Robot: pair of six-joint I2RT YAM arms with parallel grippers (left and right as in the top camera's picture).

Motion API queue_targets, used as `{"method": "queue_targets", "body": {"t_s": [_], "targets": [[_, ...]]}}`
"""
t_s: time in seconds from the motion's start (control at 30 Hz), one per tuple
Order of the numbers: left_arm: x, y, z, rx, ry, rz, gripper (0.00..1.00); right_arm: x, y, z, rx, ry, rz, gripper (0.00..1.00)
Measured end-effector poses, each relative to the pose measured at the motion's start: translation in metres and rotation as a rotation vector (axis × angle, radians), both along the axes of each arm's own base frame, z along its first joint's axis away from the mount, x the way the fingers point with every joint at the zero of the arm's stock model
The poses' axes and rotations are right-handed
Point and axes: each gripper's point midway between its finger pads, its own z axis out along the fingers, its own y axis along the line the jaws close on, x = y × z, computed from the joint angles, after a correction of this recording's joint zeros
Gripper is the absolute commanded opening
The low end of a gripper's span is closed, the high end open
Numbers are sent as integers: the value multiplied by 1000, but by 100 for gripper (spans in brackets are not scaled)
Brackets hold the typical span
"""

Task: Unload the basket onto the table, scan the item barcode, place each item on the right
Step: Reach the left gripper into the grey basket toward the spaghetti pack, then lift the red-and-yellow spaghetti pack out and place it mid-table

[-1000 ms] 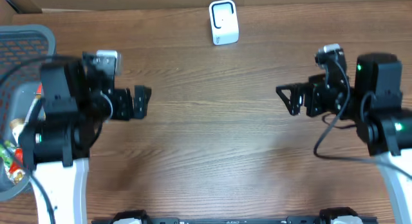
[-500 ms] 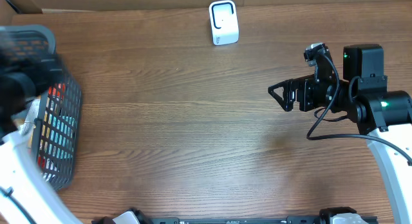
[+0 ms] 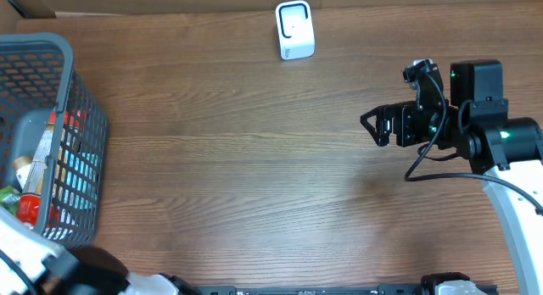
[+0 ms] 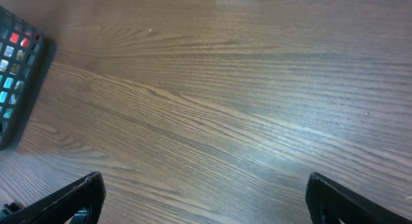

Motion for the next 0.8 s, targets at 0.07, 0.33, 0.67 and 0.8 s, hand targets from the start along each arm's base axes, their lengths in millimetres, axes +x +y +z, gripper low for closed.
{"method": "queue_targets", "body": {"t_s": [0.07,0.33,0.67,0.8], "targets": [[8,12,-27,-20,58,-39,80,2,0,-4,-1,13,0,100],[49,22,-101,-44,168,-352,80,10,1,-26,-8,76,0,100],[99,12,-175,12,330,-644,100,15,1,-41,-13,123,-1,100],[103,12,-214,-6,413,-676,94,15,1,-41,-15,124,-2,100]]}}
